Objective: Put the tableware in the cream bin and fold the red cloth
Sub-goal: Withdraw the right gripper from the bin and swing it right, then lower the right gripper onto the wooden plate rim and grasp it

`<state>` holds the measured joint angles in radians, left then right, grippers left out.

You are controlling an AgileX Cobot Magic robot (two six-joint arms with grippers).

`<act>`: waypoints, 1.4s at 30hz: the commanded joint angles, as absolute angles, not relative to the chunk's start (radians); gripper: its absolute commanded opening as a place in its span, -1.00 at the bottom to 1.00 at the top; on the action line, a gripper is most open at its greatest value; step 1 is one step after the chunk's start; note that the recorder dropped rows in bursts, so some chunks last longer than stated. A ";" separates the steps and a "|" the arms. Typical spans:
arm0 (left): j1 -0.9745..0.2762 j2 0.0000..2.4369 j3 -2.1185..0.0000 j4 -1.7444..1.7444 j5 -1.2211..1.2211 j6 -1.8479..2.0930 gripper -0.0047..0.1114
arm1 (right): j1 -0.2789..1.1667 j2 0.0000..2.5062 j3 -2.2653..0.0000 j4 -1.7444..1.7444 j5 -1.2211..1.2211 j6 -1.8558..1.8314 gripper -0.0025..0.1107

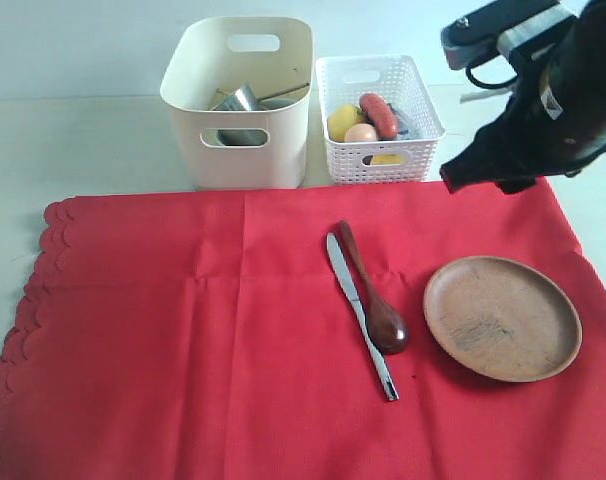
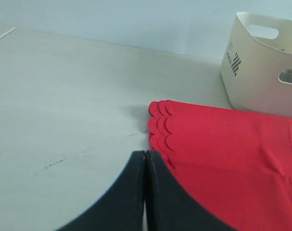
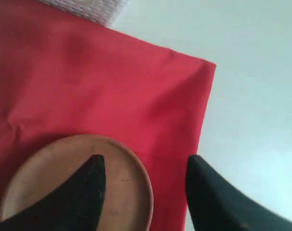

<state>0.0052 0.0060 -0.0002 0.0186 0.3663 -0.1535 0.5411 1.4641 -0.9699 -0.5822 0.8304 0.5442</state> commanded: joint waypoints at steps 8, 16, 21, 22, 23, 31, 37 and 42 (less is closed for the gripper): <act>0.001 0.000 0.000 0.019 0.361 -0.156 -0.92 | 0.228 1.473 -0.863 -0.389 0.657 0.515 -0.36; 0.001 0.000 0.000 0.019 0.361 -0.156 -0.92 | 0.075 1.507 -0.863 -0.279 0.623 0.426 -0.36; 0.001 0.000 0.000 0.019 0.361 -0.156 -0.92 | -0.036 1.539 -0.863 -0.086 0.611 0.248 -0.36; 0.001 0.000 0.000 0.019 0.361 -0.156 -0.92 | -0.059 1.549 -0.863 0.011 0.609 0.166 -0.36; 0.001 0.000 0.000 0.019 0.361 -0.156 -0.92 | -0.073 1.561 -0.863 0.079 0.611 0.080 -0.36; 0.001 0.000 0.000 0.019 0.361 -0.156 -0.92 | -0.129 1.670 -0.865 0.418 0.687 -0.295 -0.36; 0.001 0.000 0.000 0.019 0.361 -0.156 -0.92 | -0.129 1.750 -0.865 0.418 0.693 -0.320 -0.20; 0.001 0.000 0.000 0.019 0.361 -0.156 -0.92 | -0.129 1.783 -0.865 0.418 0.693 -0.337 -0.14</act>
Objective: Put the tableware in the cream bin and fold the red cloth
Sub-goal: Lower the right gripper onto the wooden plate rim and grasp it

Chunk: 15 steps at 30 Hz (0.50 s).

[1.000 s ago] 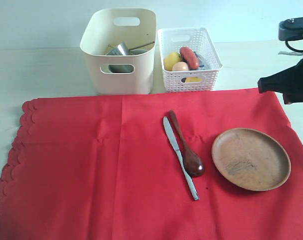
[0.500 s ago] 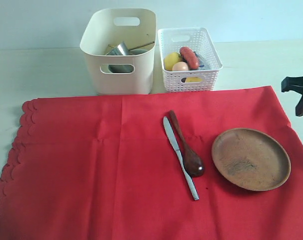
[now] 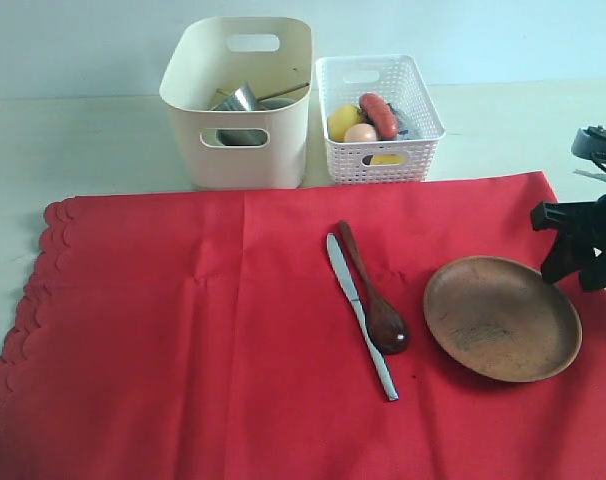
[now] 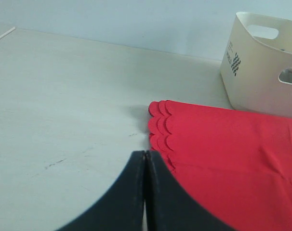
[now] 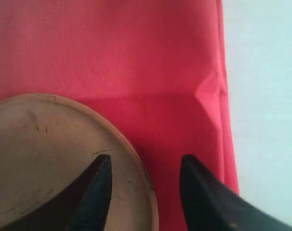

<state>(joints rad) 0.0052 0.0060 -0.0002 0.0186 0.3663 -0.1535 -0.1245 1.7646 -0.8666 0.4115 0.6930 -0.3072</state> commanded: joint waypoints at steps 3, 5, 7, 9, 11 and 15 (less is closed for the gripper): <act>0.001 0.000 0.000 0.019 0.361 -0.156 -0.92 | -0.129 1.795 -0.865 0.423 0.693 -0.354 -0.14; 0.001 0.000 0.000 0.019 0.361 -0.156 -0.92 | -0.129 1.808 -0.865 0.457 0.706 -0.394 -0.14; 0.001 0.000 0.000 0.019 0.361 -0.156 -0.92 | -0.129 1.822 -0.865 0.506 0.732 -0.450 -0.14; 0.001 0.000 0.000 0.019 0.361 -0.156 -0.92 | -0.129 1.835 -0.865 0.551 0.768 -0.511 -0.14; 0.001 0.000 0.000 0.019 0.361 -0.156 -0.92 | -0.129 1.852 -0.865 0.565 0.789 -0.533 -0.14; 0.001 0.000 0.000 0.019 0.361 -0.156 -0.92 | -0.129 1.882 -0.865 0.555 0.791 -0.531 -0.14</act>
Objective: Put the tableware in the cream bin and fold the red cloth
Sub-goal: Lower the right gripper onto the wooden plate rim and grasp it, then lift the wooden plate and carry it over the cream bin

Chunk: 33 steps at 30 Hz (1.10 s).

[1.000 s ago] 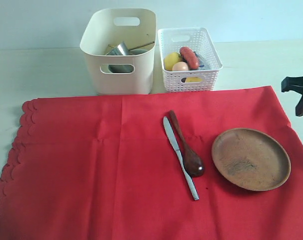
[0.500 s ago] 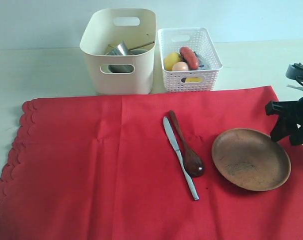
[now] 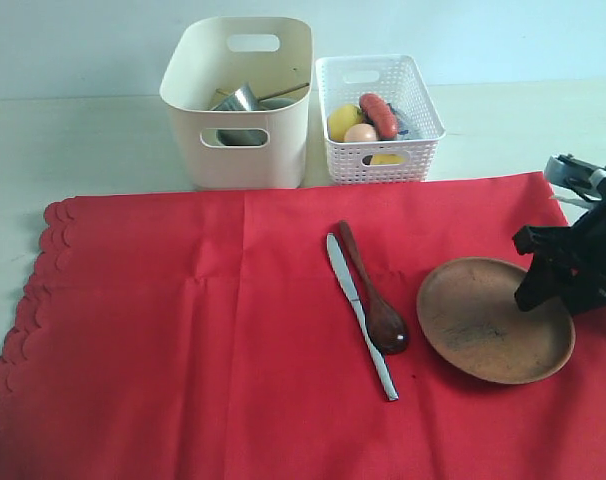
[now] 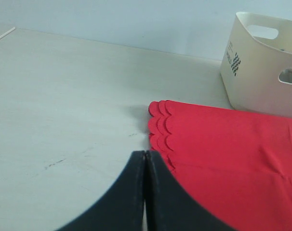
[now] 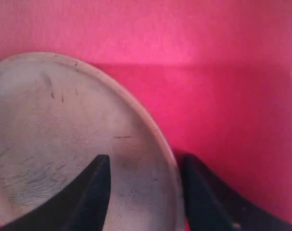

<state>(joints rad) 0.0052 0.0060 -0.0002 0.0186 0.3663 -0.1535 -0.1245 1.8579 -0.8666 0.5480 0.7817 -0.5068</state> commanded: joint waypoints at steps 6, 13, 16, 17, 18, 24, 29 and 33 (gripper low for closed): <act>0.001 0.000 0.000 0.019 0.361 -0.156 -0.92 | -0.129 1.928 -0.865 0.558 0.789 -0.542 -0.14; 0.001 0.000 0.000 0.019 0.361 -0.156 -0.92 | -0.129 1.984 -0.865 0.570 0.787 -0.586 -0.46; 0.001 0.000 0.000 0.019 0.361 -0.156 -0.92 | -0.129 1.991 -0.865 0.538 0.785 -0.584 -0.81; 0.001 0.000 0.000 0.019 0.361 -0.156 -0.92 | -0.129 1.988 -0.865 0.515 0.779 -0.574 -0.93; 0.001 0.000 0.000 0.019 0.361 -0.156 -0.92 | -0.129 1.987 -0.865 0.506 0.779 -0.563 -0.95; 0.001 0.000 0.000 0.019 0.361 -0.156 -0.92 | -0.129 1.935 -0.865 0.485 0.777 -0.530 -0.96; 0.001 0.000 0.000 0.019 0.361 -0.156 -0.92 | -0.129 1.841 -0.865 0.487 0.779 -0.530 -0.96; 0.001 0.000 0.000 0.019 0.361 -0.156 -0.92 | -0.129 1.767 -0.865 0.496 0.799 -0.530 -0.96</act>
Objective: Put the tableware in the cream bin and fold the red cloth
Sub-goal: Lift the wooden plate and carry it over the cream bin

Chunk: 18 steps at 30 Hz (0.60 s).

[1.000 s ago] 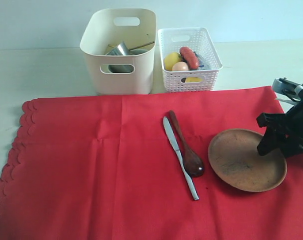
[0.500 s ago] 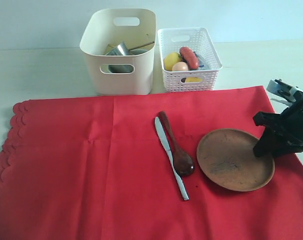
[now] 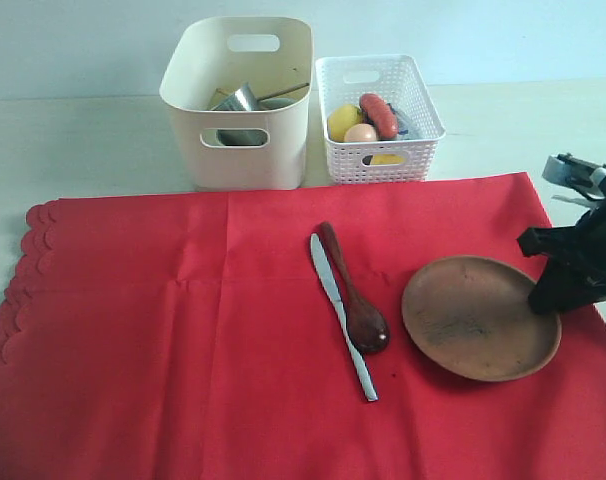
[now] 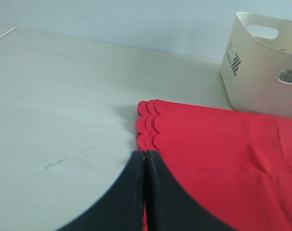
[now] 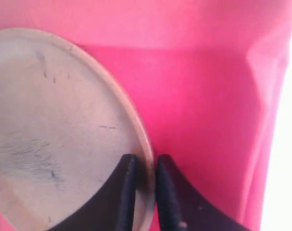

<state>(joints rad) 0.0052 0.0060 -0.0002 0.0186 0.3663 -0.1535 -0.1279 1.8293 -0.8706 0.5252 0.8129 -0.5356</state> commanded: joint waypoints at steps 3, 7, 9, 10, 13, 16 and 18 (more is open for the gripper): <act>0.001 0.000 0.000 0.019 0.361 -0.156 -0.92 | -0.129 1.722 -0.865 0.498 0.810 -0.530 -0.96; 0.001 0.000 0.000 0.019 0.361 -0.156 -0.92 | -0.129 1.679 -0.865 0.531 0.837 -0.553 -0.96; 0.001 0.000 0.000 0.019 0.361 -0.156 -0.92 | -0.129 1.663 -0.865 0.553 0.843 -0.565 -0.96; 0.001 0.000 0.000 0.019 0.361 -0.156 -0.92 | -0.129 1.654 -0.865 0.563 0.849 -0.575 -0.96; 0.001 0.000 0.000 0.019 0.361 -0.156 -0.92 | -0.129 1.629 -0.865 0.614 0.873 -0.618 -0.96; 0.001 0.000 0.000 0.019 0.361 -0.156 -0.92 | -0.129 1.604 -0.869 0.644 0.893 -0.630 -0.96; 0.001 0.000 0.000 0.019 0.361 -0.156 -0.92 | -0.129 1.593 -0.879 0.652 0.912 -0.630 -0.96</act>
